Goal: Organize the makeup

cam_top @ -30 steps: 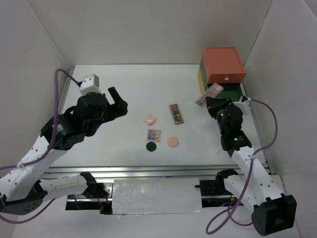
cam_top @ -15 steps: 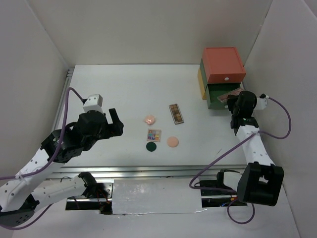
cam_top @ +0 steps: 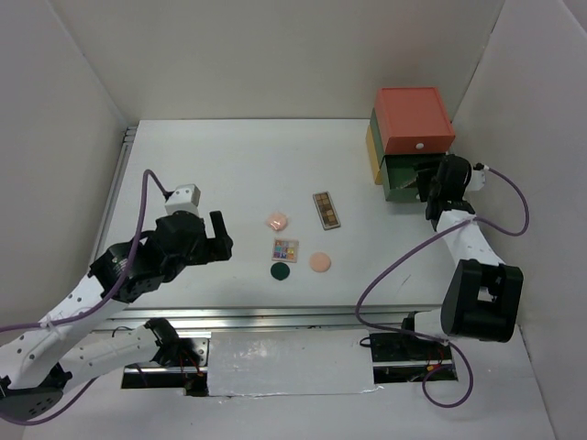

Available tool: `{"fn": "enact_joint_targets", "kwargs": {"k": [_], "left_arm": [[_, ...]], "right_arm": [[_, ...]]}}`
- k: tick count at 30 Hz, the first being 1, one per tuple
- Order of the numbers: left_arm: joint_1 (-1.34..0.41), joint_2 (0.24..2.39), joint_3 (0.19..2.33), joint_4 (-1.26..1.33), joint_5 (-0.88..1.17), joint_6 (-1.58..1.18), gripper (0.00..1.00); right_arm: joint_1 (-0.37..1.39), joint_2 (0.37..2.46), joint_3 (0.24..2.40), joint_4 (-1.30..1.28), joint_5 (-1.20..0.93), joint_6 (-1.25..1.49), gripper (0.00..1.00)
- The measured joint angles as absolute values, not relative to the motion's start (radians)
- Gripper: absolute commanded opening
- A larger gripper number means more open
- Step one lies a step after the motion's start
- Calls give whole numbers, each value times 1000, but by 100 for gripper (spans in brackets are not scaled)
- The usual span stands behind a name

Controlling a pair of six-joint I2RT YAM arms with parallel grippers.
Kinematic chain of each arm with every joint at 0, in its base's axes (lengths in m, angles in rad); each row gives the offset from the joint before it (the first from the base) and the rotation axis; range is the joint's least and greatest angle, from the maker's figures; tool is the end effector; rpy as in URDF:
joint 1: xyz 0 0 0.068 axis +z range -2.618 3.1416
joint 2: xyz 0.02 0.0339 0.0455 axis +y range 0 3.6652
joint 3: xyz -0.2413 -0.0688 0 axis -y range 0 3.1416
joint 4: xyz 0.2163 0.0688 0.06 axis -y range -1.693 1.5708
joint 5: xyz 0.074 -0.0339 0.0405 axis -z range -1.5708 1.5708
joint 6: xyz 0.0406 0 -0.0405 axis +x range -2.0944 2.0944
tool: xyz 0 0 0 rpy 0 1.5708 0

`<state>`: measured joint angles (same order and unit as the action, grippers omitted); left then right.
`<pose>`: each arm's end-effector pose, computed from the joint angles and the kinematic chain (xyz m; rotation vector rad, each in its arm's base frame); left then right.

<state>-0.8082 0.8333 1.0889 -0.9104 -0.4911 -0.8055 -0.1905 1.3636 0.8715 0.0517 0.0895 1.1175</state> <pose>0.1098 -0.0872 0.3380 -0.2624 2.1476 -0.3921 0.2869 -0.0590 0.2515 1.2897 1.5871 0.4978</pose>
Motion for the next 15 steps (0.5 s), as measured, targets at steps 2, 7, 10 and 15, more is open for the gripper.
{"fn": "enact_joint_targets", "kwargs": {"k": [2, 7, 10, 15], "left_arm": [[-808, 836, 1076, -906, -492, -804, 99], [-808, 859, 1062, -873, -493, -811, 99], [-808, 905, 1035, -826, -490, -817, 99], [-804, 1082, 1025, -728, -443, -820, 99]], "right_arm": [[-191, 1363, 887, 50, 88, 1118, 76], [-191, 1302, 897, 40, 88, 1108, 77], [-191, 1205, 892, 36, 70, 1098, 78], [-190, 1013, 884, 32, 31, 1055, 87]]}}
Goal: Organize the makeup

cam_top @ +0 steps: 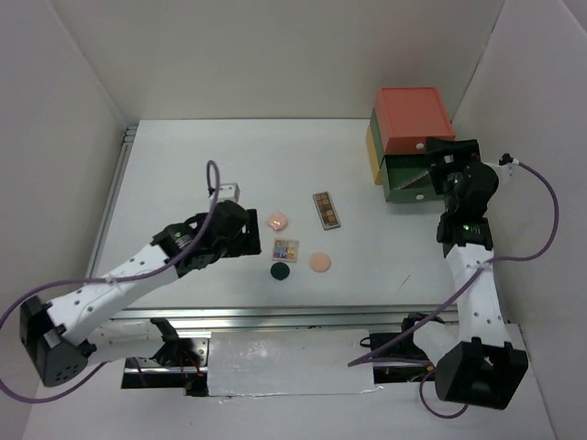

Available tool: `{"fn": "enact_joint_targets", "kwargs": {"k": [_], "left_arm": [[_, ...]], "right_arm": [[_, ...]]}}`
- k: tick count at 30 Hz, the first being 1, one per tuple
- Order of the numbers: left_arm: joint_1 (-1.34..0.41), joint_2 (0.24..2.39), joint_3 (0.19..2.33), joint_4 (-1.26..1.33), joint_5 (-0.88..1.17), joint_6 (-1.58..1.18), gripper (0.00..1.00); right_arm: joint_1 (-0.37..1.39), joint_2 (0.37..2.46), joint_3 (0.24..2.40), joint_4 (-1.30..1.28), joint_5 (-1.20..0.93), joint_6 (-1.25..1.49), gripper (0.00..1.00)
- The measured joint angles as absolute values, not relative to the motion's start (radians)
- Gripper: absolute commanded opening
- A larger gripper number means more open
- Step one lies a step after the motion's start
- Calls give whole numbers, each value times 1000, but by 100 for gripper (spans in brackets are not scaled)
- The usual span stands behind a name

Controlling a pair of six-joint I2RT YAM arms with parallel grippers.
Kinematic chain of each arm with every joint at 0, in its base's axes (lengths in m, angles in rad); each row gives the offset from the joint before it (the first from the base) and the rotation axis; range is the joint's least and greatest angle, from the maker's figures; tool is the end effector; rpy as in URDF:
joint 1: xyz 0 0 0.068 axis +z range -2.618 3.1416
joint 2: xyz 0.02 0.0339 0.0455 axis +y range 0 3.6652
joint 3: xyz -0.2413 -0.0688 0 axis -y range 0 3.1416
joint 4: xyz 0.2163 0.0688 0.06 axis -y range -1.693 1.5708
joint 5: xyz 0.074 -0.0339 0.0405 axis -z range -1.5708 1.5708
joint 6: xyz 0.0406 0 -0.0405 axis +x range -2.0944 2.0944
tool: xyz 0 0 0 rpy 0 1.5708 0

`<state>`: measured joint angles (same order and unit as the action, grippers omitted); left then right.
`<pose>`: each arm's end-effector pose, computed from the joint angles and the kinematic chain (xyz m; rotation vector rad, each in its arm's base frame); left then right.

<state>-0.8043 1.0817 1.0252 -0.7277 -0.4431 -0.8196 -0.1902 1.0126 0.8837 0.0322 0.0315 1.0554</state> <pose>0.1543 -0.1351 0.2960 -0.2300 2.2730 -0.3323 0.2241 -0.0444 0.3388 1.0148 1.3713 0.6247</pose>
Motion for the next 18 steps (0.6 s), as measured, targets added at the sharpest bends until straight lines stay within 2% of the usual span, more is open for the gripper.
{"fn": "enact_joint_targets", "kwargs": {"k": [6, 13, 18], "left_arm": [[-794, 1344, 1044, -624, -374, -819, 100], [-780, 1535, 1164, -567, -329, -813, 99], [-779, 1693, 1245, -527, -299, -808, 99]], "right_arm": [[-190, 858, 789, -26, -53, 988, 87], [-190, 673, 620, -131, -252, 916, 87], [-190, 614, 567, -189, -360, 859, 87]]}}
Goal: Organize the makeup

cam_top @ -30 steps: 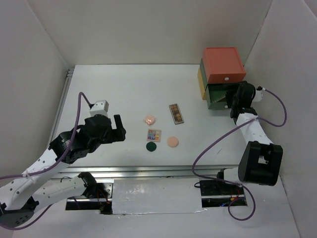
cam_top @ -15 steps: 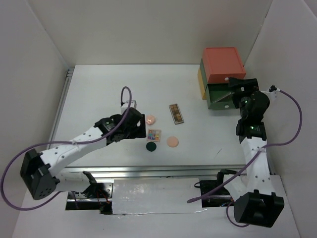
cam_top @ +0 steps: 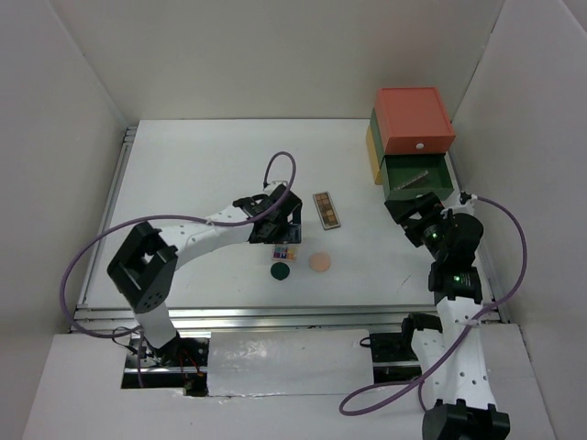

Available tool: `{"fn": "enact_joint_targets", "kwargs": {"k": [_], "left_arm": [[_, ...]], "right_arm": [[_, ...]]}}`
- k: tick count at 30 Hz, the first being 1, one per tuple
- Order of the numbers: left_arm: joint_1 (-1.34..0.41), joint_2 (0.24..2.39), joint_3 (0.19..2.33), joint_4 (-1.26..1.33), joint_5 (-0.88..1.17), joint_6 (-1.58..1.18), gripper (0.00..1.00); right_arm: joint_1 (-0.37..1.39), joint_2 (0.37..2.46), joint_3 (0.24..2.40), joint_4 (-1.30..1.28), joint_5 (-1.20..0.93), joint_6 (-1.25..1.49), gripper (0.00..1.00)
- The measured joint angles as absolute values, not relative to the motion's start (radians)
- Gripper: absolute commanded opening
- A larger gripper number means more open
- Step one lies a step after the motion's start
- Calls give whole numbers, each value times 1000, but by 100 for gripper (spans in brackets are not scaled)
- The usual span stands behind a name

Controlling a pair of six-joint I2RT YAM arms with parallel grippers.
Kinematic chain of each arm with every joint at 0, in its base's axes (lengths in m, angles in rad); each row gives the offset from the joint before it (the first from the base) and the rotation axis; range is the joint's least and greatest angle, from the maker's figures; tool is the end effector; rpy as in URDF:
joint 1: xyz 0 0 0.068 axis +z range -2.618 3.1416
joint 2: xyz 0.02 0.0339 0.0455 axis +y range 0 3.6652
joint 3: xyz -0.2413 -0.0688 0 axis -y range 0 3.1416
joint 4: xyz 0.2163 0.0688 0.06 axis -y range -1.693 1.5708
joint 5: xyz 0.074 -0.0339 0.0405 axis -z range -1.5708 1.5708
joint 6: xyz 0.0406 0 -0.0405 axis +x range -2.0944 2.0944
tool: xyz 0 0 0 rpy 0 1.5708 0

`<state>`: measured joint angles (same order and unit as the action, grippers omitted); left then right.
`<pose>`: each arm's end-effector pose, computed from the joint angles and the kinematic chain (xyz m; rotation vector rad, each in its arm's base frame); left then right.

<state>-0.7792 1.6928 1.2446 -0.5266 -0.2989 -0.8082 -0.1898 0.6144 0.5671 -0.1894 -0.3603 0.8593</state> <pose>0.2458 -0.2259 0.2200 -0.1520 2.5009 -0.2838 0.1506 -0.0144 0.2760 0.6955 1.7307 0.7952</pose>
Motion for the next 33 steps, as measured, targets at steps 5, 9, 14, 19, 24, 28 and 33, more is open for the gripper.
{"fn": "enact_joint_targets", "kwargs": {"k": [5, 9, 14, 19, 24, 28, 33], "left_arm": [[-780, 1832, 1322, -530, -284, -805, 99], [-779, 1886, 1354, -537, -291, -803, 100], [-780, 1943, 1365, -543, -300, -793, 99], [-780, 1974, 1367, -542, -310, -789, 85], [-780, 1976, 1367, -533, -313, -786, 46], [-781, 1973, 1367, -535, -313, -788, 35], [-791, 1938, 1369, -561, -301, -797, 27]], "right_arm": [[-190, 575, 543, -249, -432, 809, 87], [-190, 538, 541, -273, -475, 789, 87], [-190, 496, 531, -280, -513, 785, 87], [-190, 486, 529, -280, -542, 788, 87], [-190, 466, 515, -278, -566, 791, 87], [-190, 463, 471, -241, -621, 807, 86], [-179, 469, 361, -114, -740, 855, 86]]}}
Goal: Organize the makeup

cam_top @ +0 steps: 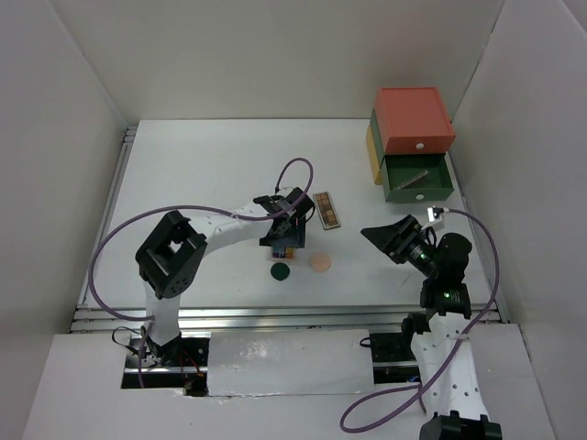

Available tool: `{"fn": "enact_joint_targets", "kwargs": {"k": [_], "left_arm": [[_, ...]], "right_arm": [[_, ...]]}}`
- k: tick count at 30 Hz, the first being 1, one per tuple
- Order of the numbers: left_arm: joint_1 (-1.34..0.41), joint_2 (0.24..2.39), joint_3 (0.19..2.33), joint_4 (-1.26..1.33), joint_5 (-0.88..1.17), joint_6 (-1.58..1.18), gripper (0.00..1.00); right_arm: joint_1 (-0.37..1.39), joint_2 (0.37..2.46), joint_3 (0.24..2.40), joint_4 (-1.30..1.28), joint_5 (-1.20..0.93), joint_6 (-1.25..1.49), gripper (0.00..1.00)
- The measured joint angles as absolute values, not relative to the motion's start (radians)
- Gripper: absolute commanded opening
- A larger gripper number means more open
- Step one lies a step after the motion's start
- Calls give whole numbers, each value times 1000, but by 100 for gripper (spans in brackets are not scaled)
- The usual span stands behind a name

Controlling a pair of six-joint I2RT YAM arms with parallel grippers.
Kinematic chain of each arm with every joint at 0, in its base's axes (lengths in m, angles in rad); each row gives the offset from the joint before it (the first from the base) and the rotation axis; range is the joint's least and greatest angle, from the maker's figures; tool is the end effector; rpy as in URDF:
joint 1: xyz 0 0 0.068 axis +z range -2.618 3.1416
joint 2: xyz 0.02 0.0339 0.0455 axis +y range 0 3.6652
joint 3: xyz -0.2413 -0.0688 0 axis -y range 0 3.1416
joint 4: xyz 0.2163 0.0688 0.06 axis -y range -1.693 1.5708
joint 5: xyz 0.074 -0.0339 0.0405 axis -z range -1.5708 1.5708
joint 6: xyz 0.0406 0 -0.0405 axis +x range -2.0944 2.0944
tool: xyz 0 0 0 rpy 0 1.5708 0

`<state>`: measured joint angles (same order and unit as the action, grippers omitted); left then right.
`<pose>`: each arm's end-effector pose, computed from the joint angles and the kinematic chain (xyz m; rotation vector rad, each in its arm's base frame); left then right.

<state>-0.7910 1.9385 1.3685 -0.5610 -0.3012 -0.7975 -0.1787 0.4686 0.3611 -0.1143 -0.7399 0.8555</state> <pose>0.2682 -0.2541 0.1704 -0.0974 2.6192 -0.1391 0.1305 0.0042 0.2361 0.4038 1.8365 1.1338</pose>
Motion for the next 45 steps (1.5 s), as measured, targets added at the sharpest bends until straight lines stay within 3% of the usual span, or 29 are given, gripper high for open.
{"fn": "enact_joint_targets", "kwargs": {"k": [5, 9, 11, 15, 23, 31, 33, 34, 38, 39, 41, 42, 44, 45], "left_arm": [[-828, 1840, 1452, -633, -310, -818, 20], [-850, 1780, 1555, -658, -315, -822, 3], [-857, 1763, 1595, -668, -315, -831, 0], [-865, 1750, 1631, -696, -316, -846, 0], [-889, 1741, 1650, -743, -316, -853, 0], [-900, 1722, 1652, -740, -311, -870, 0], [-900, 1721, 1652, -740, -312, -870, 0], [-901, 1721, 1652, -739, -312, -870, 0], [-900, 1705, 1651, -740, -316, -866, 0], [-900, 1700, 1651, -740, -317, -866, 3], [-900, 1693, 1651, -739, -319, -867, 32], [-900, 1690, 1651, -738, -321, -867, 56], [-900, 1685, 1651, -737, -326, -867, 90], [-900, 1684, 1651, -736, -331, -866, 99]], "right_arm": [[-85, 502, 339, -30, -773, 859, 86], [167, 573, 340, 59, -703, 834, 86], [281, 622, 348, 82, -651, 817, 84], [395, 722, 356, 150, -531, 806, 81], [484, 815, 371, 308, -379, 812, 65], [542, 931, 429, 348, -264, 815, 40], [547, 934, 429, 358, -243, 818, 26], [547, 934, 429, 361, -238, 823, 1], [548, 937, 430, 370, -226, 849, 0], [548, 937, 430, 381, -226, 853, 0], [548, 937, 430, 397, -228, 863, 0], [548, 937, 430, 402, -229, 867, 0], [548, 936, 430, 410, -232, 875, 0], [548, 935, 430, 413, -234, 879, 0]]}}
